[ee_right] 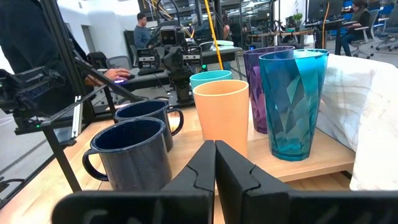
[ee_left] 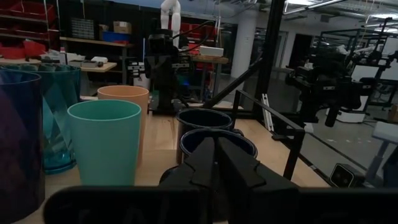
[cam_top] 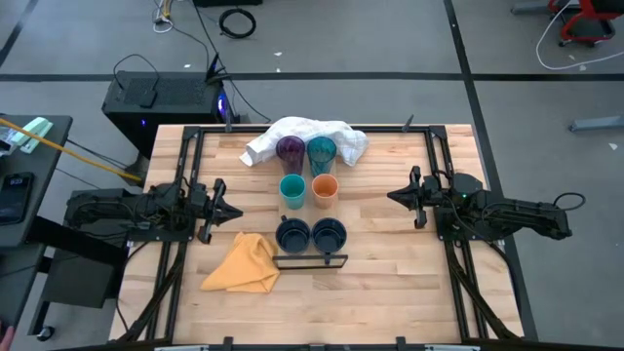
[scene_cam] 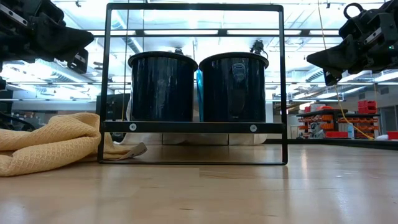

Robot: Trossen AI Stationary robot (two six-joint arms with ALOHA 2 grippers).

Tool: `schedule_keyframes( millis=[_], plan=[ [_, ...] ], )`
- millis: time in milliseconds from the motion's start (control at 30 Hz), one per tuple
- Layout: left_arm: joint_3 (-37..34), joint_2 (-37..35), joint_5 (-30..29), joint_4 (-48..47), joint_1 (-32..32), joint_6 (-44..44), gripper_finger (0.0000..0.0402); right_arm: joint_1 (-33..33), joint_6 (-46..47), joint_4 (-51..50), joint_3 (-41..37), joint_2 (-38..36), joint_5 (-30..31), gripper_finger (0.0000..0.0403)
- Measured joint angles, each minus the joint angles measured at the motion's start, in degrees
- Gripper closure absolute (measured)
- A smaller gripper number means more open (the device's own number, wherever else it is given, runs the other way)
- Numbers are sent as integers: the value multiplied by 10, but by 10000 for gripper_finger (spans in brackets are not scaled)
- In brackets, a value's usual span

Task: Stack small to large cups/mugs on shelf
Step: Return to Home Position

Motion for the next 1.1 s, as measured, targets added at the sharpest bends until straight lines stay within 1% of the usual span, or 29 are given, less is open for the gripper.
schedule_keyframes(
  millis=[133,467,867,1100],
  plan=[
    [0,0,0,0,0,0,378,0,0,0,0,0,0,387],
    [0,0,0,0,0,0,365,0,0,0,0,0,0,387],
    [0,0,0,0,0,0,381,0,0,0,0,0,0,387],
    [0,0,0,0,0,0,369,0,0,0,0,0,0,387]
  ],
)
